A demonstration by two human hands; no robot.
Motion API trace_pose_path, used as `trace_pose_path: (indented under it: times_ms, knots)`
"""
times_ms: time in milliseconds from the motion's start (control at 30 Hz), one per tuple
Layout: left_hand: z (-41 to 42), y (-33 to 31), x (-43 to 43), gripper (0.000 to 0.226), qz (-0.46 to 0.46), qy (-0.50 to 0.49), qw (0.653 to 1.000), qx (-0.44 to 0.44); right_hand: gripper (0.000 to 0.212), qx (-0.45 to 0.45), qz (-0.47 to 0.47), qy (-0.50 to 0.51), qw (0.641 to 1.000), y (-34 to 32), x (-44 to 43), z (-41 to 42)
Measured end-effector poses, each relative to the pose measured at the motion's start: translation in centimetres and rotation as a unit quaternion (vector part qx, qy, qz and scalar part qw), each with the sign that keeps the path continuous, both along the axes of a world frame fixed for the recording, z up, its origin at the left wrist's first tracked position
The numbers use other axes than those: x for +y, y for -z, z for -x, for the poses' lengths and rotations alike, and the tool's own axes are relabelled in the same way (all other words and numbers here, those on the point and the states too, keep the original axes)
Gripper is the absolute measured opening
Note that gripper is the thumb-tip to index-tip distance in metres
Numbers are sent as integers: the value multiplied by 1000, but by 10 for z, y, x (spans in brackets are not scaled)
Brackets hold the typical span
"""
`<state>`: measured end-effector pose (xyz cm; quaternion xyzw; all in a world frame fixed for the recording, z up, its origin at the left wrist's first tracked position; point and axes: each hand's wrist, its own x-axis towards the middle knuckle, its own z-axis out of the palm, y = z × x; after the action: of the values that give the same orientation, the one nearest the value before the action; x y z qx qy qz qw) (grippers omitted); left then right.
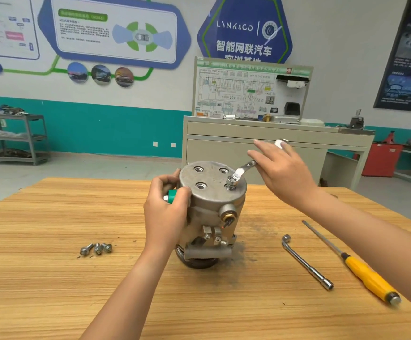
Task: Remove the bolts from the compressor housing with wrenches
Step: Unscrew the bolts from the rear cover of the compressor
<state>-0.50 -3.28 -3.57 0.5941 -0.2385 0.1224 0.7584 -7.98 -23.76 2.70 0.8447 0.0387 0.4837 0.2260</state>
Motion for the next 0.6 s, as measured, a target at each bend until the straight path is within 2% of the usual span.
trace_pose_path:
  times_ms: [133,233,300,367,433,500,600]
  knots:
    - [-2,-4,5,12,-23,-1,1000,-3,18,36,17,-87,995,-21,23,-46]
    - [1,-1,7,14,-5,-14,1000,7,16,26,26,-118,992,-26,36,-59]
    - [2,0,10,14,9,-16,1000,24,13,-26,-92,-120,988,-25,41,-56]
    - [4,1,12,15,14,-20,999,34,19,-74,-269,-107,954,-29,42,-45]
    - [8,1,11,16,18,-26,999,38,26,-61,-362,-113,923,-35,45,-24]
    - [13,1,9,17,14,-33,999,29,26,-2,-329,-58,943,-36,53,3]
    - [20,2,3,17,10,-37,999,15,24,58,-201,76,975,-21,68,47]
